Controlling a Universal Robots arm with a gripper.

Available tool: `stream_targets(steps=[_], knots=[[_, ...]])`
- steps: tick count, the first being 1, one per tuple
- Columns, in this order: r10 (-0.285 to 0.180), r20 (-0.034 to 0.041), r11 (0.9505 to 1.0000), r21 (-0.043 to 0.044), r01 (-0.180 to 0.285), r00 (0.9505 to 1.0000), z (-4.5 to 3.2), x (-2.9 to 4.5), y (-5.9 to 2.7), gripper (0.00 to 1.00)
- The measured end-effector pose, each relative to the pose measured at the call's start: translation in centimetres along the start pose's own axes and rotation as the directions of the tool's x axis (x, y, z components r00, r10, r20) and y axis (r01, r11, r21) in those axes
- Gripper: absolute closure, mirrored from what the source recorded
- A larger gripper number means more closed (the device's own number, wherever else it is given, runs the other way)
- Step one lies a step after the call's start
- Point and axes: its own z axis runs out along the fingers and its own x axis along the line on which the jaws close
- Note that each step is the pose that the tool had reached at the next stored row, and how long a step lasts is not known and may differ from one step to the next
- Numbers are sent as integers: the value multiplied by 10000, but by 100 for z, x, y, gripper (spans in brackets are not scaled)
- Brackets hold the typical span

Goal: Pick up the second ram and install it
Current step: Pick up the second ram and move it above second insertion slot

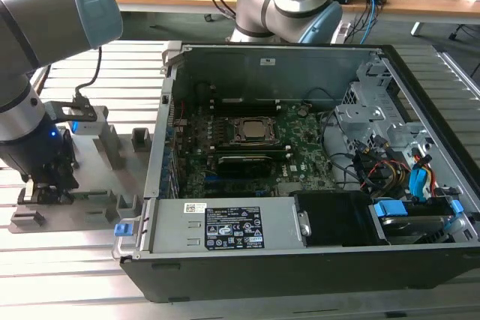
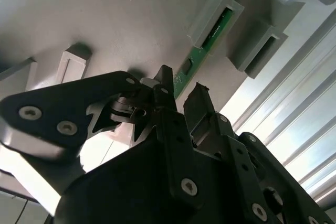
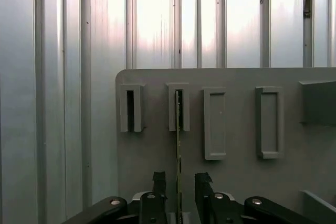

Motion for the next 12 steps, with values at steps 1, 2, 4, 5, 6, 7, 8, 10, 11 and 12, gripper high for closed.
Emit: stream_targets(steps=[1, 2, 4, 5, 6, 7, 8, 10, 11, 12], knots=[[0, 0, 10000, 0, 0, 10000, 12, 0, 0, 64], [0, -1, 10000, -1, 0, 10000, 26, 0, 0, 64], [0, -1, 10000, -1, 0, 10000, 31, 0, 1, 64], [1, -1, 10000, -1, -1, 10000, 31, 0, 1, 64], [0, -1, 10000, -1, 0, 10000, 32, 0, 1, 64], [0, -1, 10000, -1, 0, 10000, 32, 0, 1, 64], [0, -1, 10000, -1, 0, 10000, 33, 0, 1, 64], [0, -1, 10000, -1, 0, 10000, 34, 0, 1, 65], [0, 0, 10000, -1, 0, 10000, 34, 0, 2, 78], [0, -1, 10000, -1, 0, 10000, 34, 0, 2, 84]])
